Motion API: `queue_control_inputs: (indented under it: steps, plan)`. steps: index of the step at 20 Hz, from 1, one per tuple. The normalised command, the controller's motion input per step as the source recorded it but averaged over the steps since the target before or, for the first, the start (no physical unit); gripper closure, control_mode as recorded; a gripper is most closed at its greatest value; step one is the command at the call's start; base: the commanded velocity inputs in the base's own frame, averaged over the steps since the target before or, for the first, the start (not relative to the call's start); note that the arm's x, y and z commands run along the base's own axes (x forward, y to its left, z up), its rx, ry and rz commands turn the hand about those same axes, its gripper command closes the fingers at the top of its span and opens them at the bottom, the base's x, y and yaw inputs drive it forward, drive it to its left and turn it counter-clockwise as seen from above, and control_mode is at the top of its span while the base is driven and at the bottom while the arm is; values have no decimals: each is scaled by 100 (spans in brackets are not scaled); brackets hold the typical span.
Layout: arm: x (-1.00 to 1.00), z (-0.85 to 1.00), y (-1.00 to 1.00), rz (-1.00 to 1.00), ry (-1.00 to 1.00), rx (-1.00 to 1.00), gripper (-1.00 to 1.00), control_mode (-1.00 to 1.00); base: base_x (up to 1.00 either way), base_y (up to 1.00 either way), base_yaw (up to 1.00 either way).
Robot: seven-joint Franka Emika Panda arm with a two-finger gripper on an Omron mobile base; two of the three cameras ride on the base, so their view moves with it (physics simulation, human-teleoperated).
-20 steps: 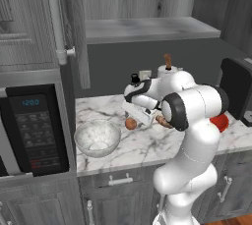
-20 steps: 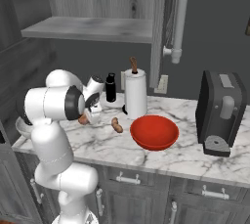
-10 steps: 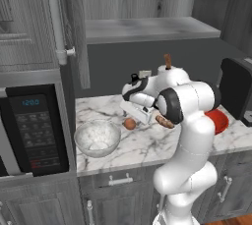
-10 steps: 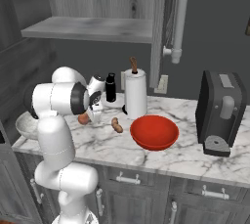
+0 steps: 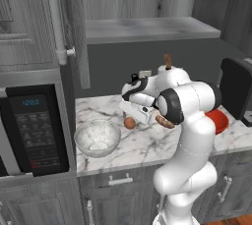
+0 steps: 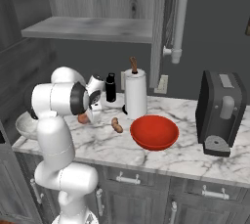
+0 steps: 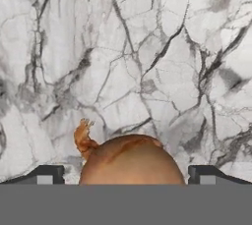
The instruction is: Pick both bowls and place them on the counter. Then place the onion in one bowl and place the potato in the other bowl.
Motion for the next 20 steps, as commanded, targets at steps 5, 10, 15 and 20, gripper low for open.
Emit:
queue_control_inputs:
  steps: [5, 10, 15, 20]
  plan:
    - [-28, -9, 11, 0, 0, 0, -100, -100, 0, 0, 0]
    - [-5, -11, 7, 0, 2, 0, -100, -100, 0, 0, 0]
    - [0, -20, 14, 0, 4, 0, 100, -100, 0, 0, 0]
    - [0, -10, 8, 0, 0, 0, 100, -100, 0, 0, 0]
